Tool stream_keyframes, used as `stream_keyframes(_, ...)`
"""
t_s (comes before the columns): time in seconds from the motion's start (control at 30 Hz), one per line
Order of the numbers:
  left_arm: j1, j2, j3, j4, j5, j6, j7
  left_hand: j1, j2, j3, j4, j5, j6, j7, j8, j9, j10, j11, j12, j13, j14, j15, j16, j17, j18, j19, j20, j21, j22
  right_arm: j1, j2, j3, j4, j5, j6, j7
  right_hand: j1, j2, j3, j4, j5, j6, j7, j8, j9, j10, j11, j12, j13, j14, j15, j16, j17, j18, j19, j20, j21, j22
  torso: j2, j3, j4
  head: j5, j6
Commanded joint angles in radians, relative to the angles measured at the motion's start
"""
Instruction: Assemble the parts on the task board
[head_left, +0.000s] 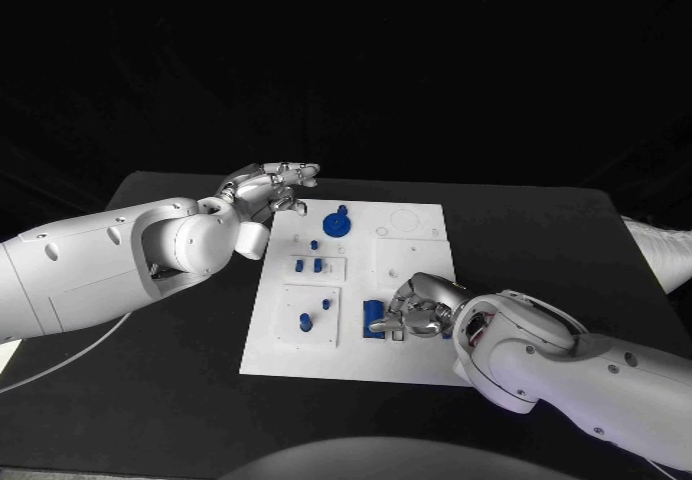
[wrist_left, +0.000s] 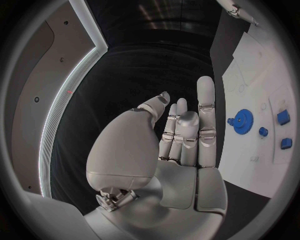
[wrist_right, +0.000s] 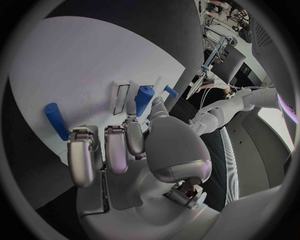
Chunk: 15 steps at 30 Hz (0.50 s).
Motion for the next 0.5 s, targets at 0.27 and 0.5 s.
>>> stream_keyframes(0.27, 0.000, 0.002, 0.000, -0.001, -0.004, 0.020, 0.004, 0.004, 0.002, 0.004, 0.000, 0.004, -0.005, 0.000, 0.005, 0.001, -0.005, -0.002, 0.003, -0.001, -0.001, 0.003, 0.001, -0.001, 0.010, -0.002, 0.004, -0.004, -0.001, -0.001, 0.002, 0.000, -0.011, -0.041, -0.007, -0.013, 0.032, 0.036, 0.013, -0.011, -0.002, 0.019, -0.003, 0.008, 0.007, 0.009, -0.011, 0.002, 0.043, 0.063, -0.004, -0.003, 0.034, -0.018, 0.091, 0.002, 0.004, 0.211, 0.001, -0.0003, 0.0007, -0.005, 0.000)
stream_keyframes(0.5, 0.000, 0.004, 0.000, -0.002, -0.004, 0.021, 0.004, 0.004, 0.002, 0.005, 0.000, 0.004, -0.006, 0.000, 0.006, 0.001, -0.006, -0.002, 0.003, -0.001, -0.001, 0.003, 0.001, -0.002, 0.010, -0.003, 0.004, -0.004, -0.001, -0.001, -0.011, 0.000, -0.003, -0.017, -0.042, 0.005, -0.025, 0.038, -0.006, 0.027, 0.011, 0.018, -0.001, 0.005, 0.011, 0.012, -0.010, 0.004, 0.046, 0.063, -0.003, -0.003, 0.035, -0.018, 0.091, 0.002, 0.003, 0.211, 0.000, -0.0004, 0.0015, -0.008, 0.002)
